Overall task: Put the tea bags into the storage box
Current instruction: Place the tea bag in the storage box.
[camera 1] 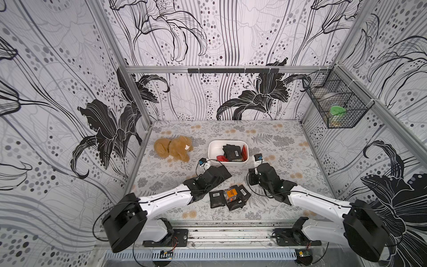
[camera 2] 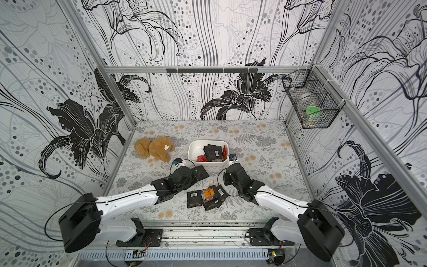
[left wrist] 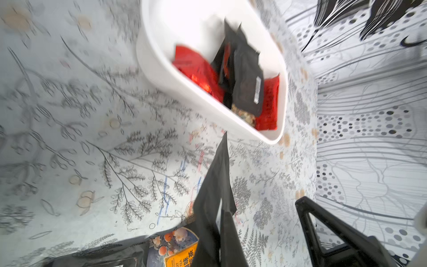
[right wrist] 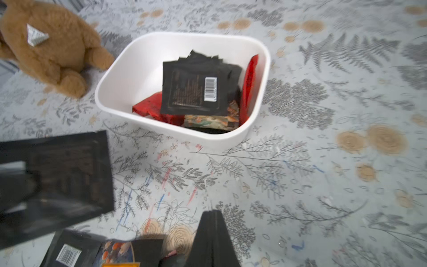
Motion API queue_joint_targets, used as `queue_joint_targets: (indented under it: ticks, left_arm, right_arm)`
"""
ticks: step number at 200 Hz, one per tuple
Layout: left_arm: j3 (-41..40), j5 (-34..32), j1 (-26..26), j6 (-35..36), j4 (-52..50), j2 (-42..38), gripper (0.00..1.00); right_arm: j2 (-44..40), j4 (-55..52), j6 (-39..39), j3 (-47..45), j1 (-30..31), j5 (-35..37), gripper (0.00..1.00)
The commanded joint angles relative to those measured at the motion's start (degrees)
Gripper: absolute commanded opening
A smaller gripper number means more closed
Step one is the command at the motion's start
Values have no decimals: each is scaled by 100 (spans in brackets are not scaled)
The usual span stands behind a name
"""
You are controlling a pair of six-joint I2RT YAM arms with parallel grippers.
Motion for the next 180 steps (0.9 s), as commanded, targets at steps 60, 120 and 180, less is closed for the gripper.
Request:
queue_joint_targets:
  ticks: [60, 120, 180]
  left_arm:
    - [2498, -1422, 173, 1820, -1567, 1087, 0]
    - [4457, -219, 621, 2059, -1821, 3266, 0]
    - [5181, 481, 937, 2250, -1717, 4288, 6]
  right_arm:
    - [-607, 489, 728, -667, -396, 316, 38]
    - [-898, 773, 1131, -1154, -1977, -1314, 58]
    - [-1164, 860, 937, -1253, -2009, -1444, 59]
